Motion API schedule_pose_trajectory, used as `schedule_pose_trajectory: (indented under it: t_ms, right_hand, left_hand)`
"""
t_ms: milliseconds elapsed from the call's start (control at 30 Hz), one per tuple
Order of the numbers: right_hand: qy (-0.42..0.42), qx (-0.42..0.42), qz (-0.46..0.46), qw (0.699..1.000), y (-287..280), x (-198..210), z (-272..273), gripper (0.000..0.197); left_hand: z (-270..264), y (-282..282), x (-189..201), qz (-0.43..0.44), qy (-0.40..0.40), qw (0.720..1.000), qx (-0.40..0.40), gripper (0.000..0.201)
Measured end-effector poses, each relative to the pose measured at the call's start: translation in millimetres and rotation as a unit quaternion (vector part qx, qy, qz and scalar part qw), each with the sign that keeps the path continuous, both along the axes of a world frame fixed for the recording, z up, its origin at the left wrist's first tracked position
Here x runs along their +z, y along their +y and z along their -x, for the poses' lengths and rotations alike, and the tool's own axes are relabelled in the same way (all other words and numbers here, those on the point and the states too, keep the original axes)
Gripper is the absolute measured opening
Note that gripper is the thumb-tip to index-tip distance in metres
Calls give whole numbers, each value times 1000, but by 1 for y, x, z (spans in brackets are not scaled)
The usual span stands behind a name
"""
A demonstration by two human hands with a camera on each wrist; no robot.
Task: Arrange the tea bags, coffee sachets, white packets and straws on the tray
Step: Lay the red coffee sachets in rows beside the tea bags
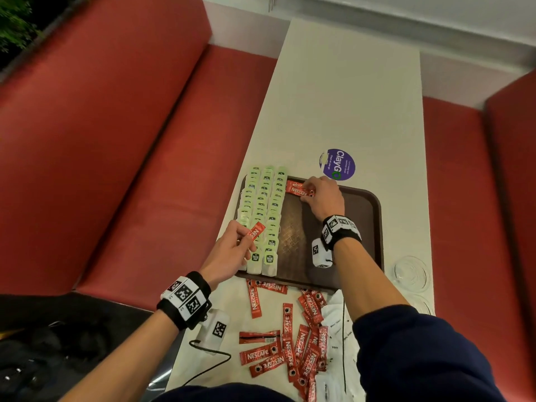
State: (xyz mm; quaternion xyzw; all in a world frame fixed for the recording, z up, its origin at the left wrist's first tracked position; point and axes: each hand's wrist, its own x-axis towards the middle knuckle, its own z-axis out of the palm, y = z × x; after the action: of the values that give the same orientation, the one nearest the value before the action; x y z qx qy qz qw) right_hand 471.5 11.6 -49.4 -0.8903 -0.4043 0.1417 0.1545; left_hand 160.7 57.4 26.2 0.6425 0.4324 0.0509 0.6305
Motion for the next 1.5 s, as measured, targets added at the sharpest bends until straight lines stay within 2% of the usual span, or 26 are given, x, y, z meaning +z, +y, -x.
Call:
schedule_pose_trajectory:
  t_ms: [433, 533, 600, 667, 733, 767, 833, 967, 1100, 1200, 1267, 1400, 1500]
  right_hand:
    - [9, -22, -3, 1000, 1, 8, 6, 31]
    - [11, -31, -54, 998, -4, 27, 17, 26]
    - [57, -43, -132, 989, -10, 49, 34, 20]
    - [159, -50, -182, 969, -23, 82, 66, 23]
    - [261, -24, -168, 950, -41, 110, 100, 28]
    - [292, -6, -155, 944, -51, 116, 113, 24]
    - [315, 15, -153, 937, -67, 119, 129, 12]
    - [363, -66, -250, 895, -84, 125, 140, 12]
    - [351, -88, -292, 885, -86, 135, 151, 19]
    - [329, -48, -276, 902, -85, 139, 158, 16]
    - [312, -12, -255, 915, -90, 141, 160, 11]
    - [302, 8, -247, 921, -107, 135, 160, 6]
    - [281, 0, -253, 926, -112, 132, 163, 12]
  left_hand:
    - [-1, 2, 7, -40, -32, 999, -19, 7]
    - [-3, 3, 11, -53, -41, 998, -19, 7]
    - [-5, 3, 14, -55, -43, 997, -13, 6]
    - [-5, 3, 17, -52, -49, 997, -8, 7]
    - [-6, 2, 20, -49, -64, 997, -9, 9]
    - [-6, 2, 21, -47, -73, 996, -10, 10]
    - [-6, -1, 25, -37, -95, 995, -8, 11]
    - [-3, -8, 31, 11, -127, 991, -34, 13]
    - [2, -14, 31, -54, -76, 989, -119, 11]
    - [-1, -21, 35, 8, -106, 989, -102, 13]
    - [-3, -24, 39, 55, -138, 987, -54, 20]
    - [-1, -27, 42, 171, -214, 960, 58, 36]
    - [-2, -31, 43, 214, -226, 947, 75, 37]
